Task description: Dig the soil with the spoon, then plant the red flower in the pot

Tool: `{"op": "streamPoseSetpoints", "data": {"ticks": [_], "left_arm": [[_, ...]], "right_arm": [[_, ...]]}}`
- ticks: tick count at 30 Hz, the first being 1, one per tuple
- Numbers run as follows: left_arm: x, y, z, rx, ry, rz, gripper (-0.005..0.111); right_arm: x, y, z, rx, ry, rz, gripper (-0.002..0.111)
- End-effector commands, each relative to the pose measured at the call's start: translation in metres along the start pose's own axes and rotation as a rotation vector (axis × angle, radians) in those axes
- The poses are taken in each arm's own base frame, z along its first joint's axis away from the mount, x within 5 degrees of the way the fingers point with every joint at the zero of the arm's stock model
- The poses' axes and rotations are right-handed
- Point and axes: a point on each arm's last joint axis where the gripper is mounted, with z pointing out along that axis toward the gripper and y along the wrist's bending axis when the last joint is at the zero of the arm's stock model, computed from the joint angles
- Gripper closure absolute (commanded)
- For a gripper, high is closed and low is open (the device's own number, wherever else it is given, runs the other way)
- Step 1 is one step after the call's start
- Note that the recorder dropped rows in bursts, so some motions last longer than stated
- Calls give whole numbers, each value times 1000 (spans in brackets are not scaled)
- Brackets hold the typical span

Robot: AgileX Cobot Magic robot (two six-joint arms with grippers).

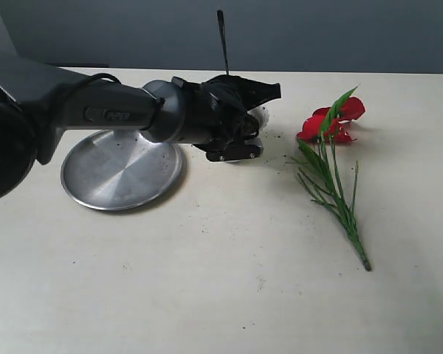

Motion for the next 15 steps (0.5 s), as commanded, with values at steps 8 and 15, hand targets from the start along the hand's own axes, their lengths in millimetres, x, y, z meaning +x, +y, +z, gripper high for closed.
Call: {"op": "streamPoseSetpoints", "data": {"ticks": [8, 15], "left_arm": [[5, -1, -12, 110, 74, 30, 106], [26, 8, -27, 45, 120, 43, 106]], "right_arm": [[0, 0, 0, 5, -10, -4, 108], [0, 0, 0, 5, -10, -4, 108]]}}
